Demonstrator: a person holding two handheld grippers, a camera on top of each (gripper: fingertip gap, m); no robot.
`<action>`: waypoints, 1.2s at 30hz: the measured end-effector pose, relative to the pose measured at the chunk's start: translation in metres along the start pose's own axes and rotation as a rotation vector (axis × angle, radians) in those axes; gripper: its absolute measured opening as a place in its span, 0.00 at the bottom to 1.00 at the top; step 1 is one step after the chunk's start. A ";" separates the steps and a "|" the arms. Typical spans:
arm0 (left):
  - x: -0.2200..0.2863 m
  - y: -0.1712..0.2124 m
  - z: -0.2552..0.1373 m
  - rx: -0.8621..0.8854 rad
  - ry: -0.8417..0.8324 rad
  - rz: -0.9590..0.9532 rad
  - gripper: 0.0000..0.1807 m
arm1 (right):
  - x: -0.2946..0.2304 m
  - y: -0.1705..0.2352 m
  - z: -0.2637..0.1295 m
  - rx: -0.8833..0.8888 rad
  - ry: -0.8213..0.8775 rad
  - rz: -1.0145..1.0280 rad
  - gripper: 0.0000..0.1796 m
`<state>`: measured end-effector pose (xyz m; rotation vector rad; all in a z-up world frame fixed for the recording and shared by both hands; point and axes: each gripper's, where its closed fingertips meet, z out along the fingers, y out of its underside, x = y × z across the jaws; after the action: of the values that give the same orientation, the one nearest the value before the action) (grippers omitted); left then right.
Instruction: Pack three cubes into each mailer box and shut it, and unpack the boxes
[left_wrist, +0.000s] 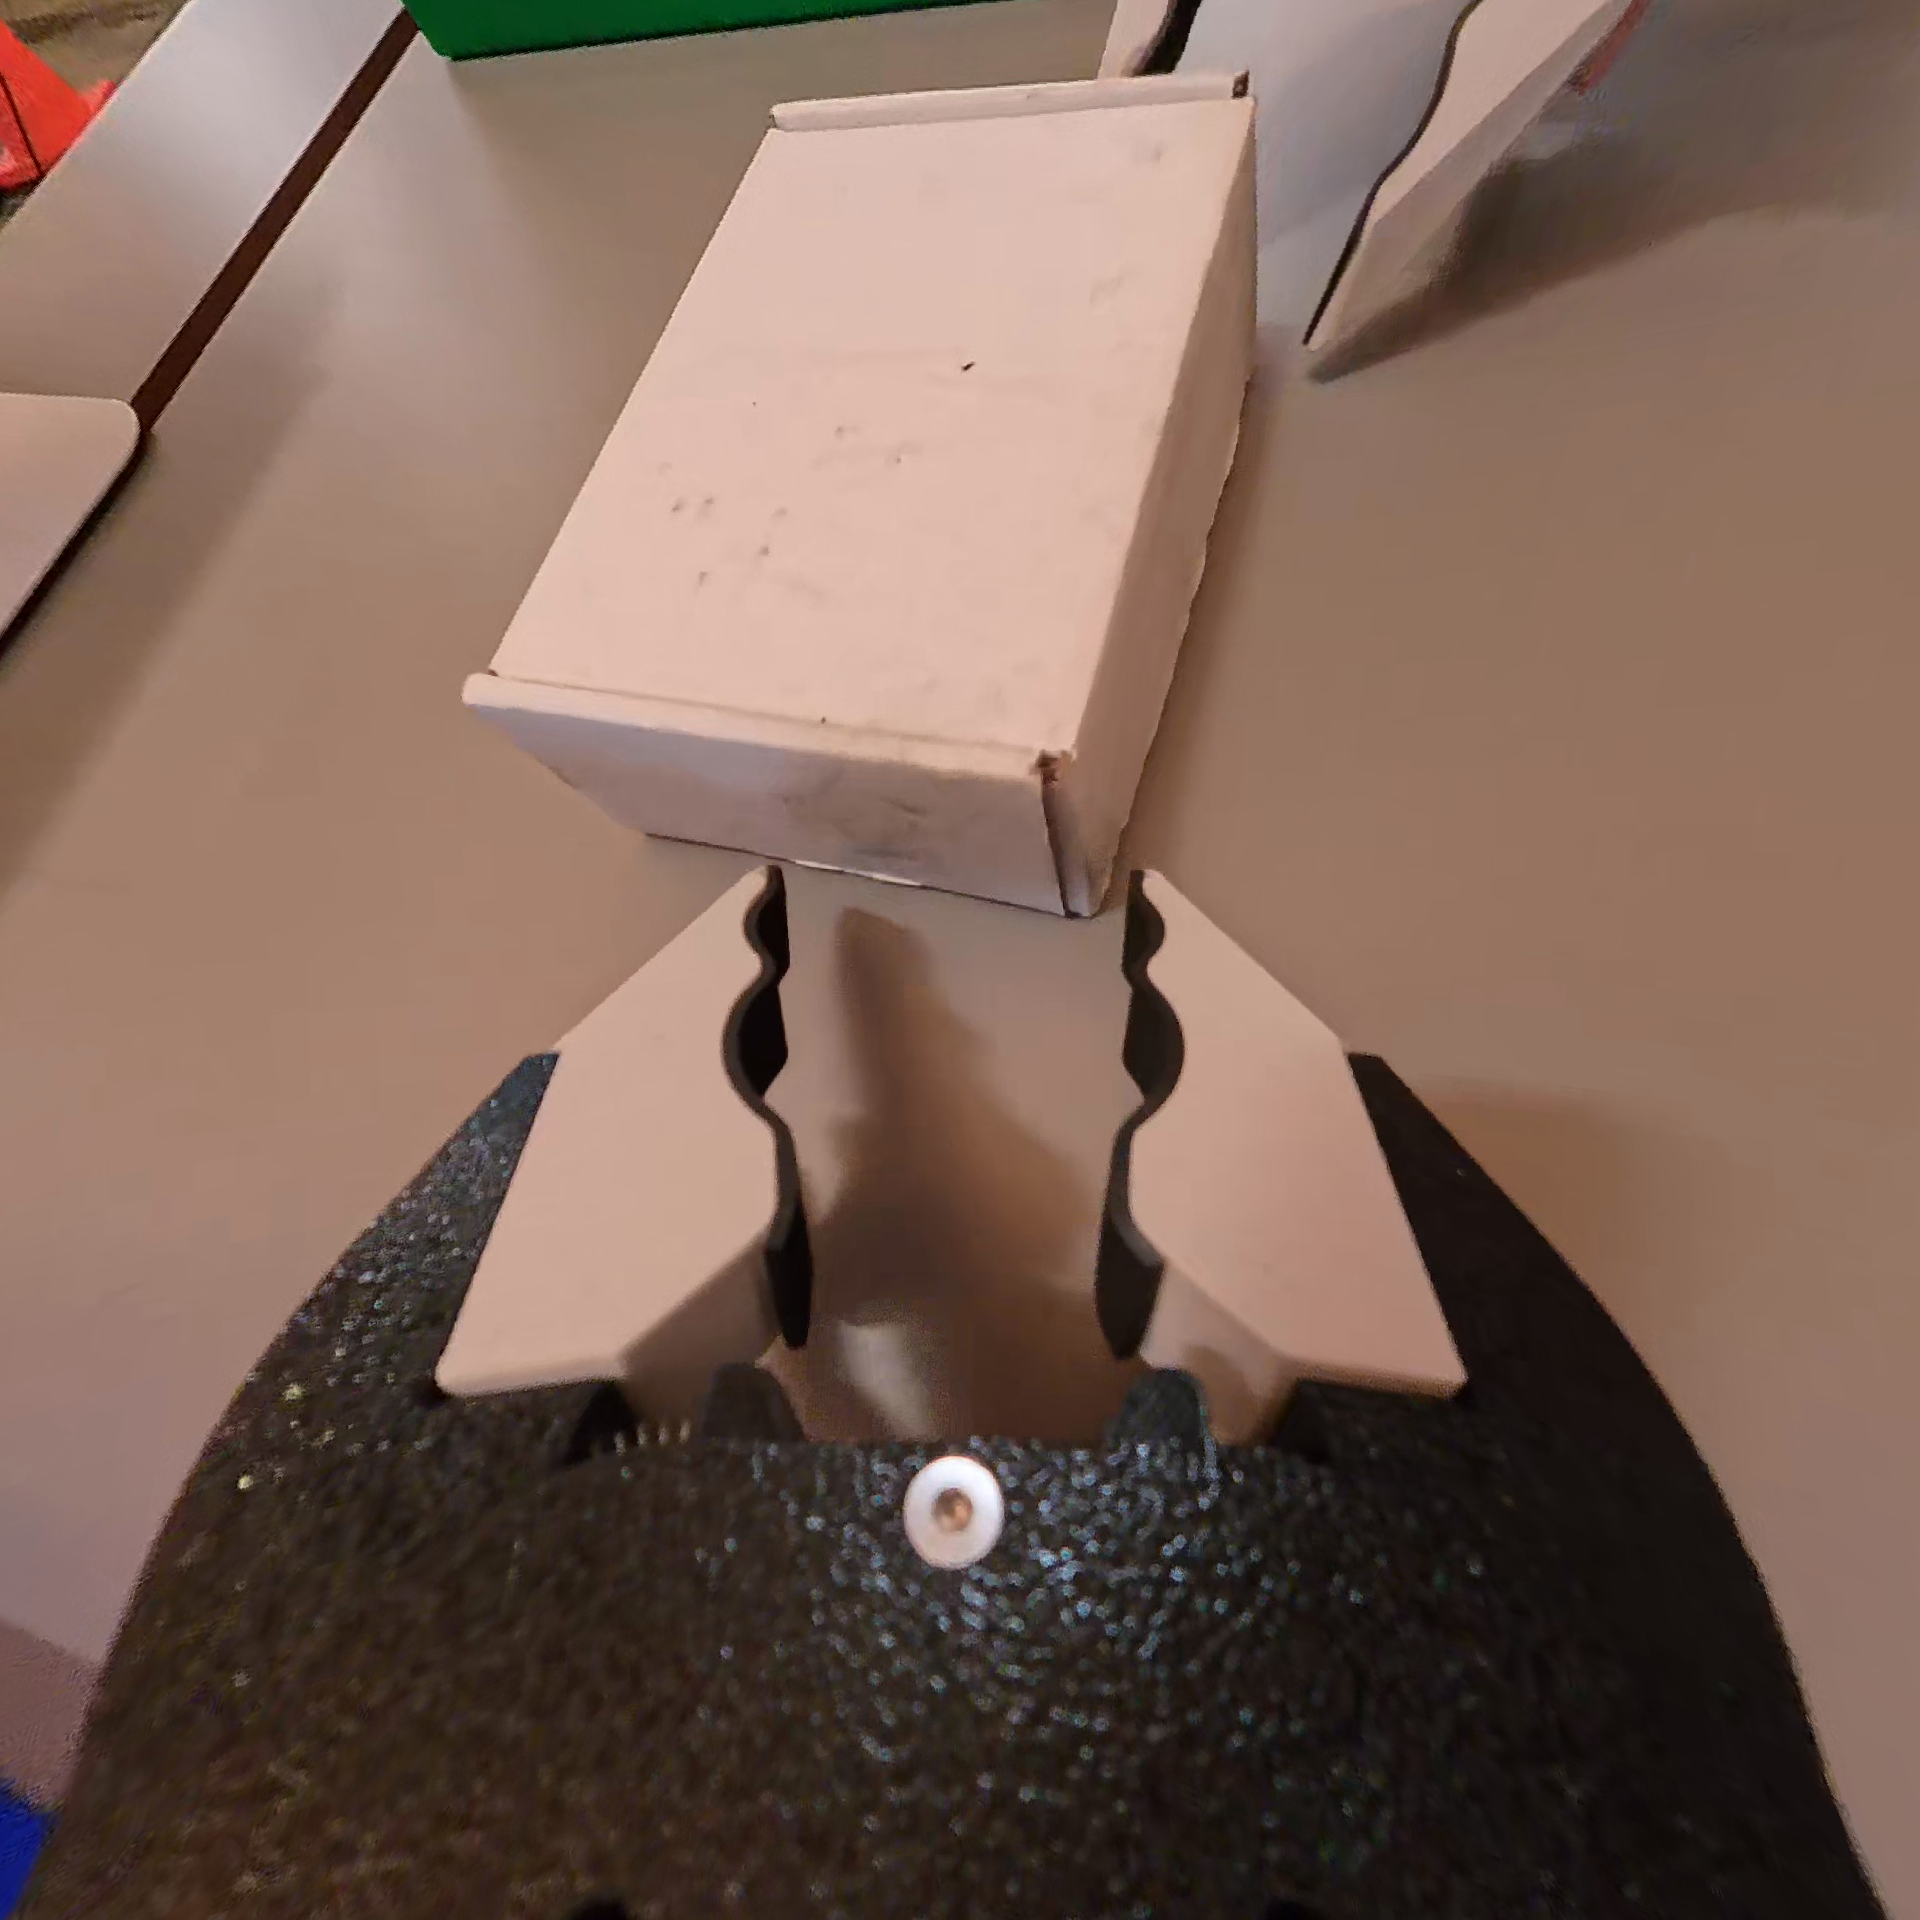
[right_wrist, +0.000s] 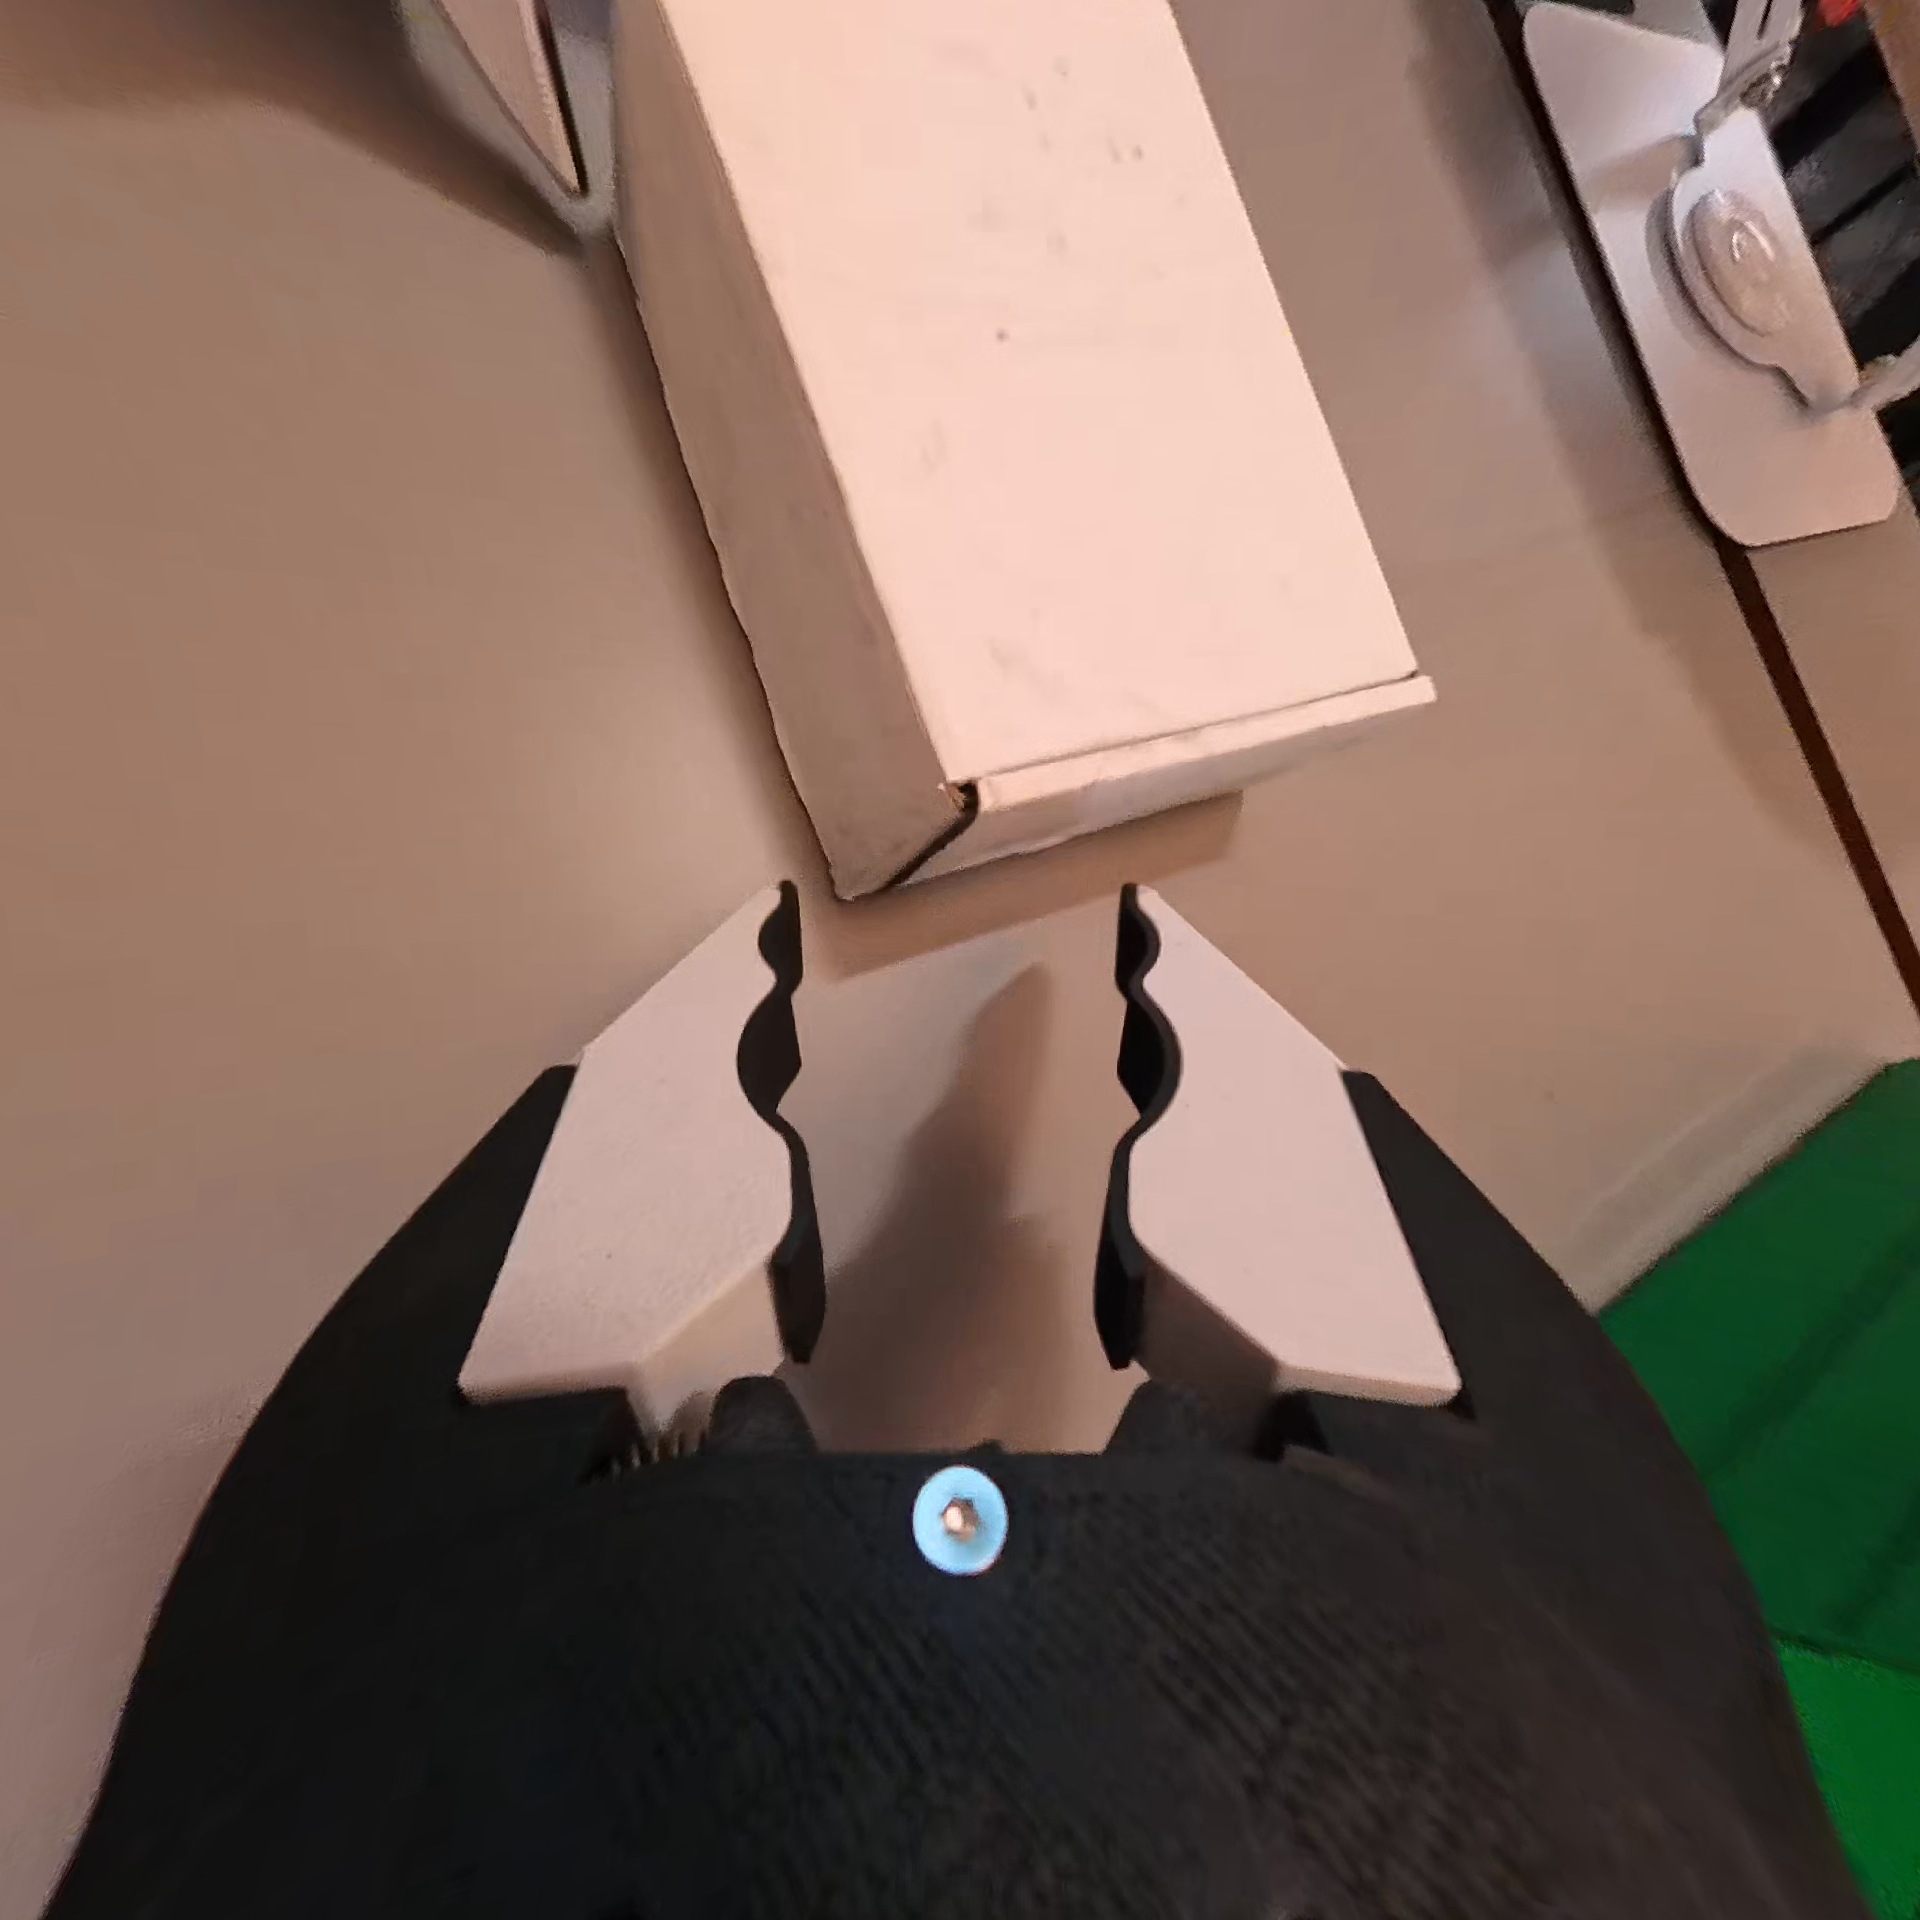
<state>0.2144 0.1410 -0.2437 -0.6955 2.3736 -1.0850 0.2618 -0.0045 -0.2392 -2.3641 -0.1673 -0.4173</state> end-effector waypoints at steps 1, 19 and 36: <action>0.000 -0.001 0.000 0.004 0.008 -0.007 0.35 | -0.002 -0.004 0.000 0.031 -0.027 0.019 0.33; -0.001 0.003 0.012 -0.066 -0.034 0.037 0.19 | 0.008 -0.007 0.015 0.006 -0.043 -0.073 0.17; -0.005 0.008 0.006 -0.069 -0.022 -0.087 0.26 | 0.015 -0.008 0.007 0.151 -0.093 0.187 0.33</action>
<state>0.2189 0.1453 -0.2527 -0.8371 2.3921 -1.0288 0.2757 0.0058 -0.2339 -2.2271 -0.0195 -0.1983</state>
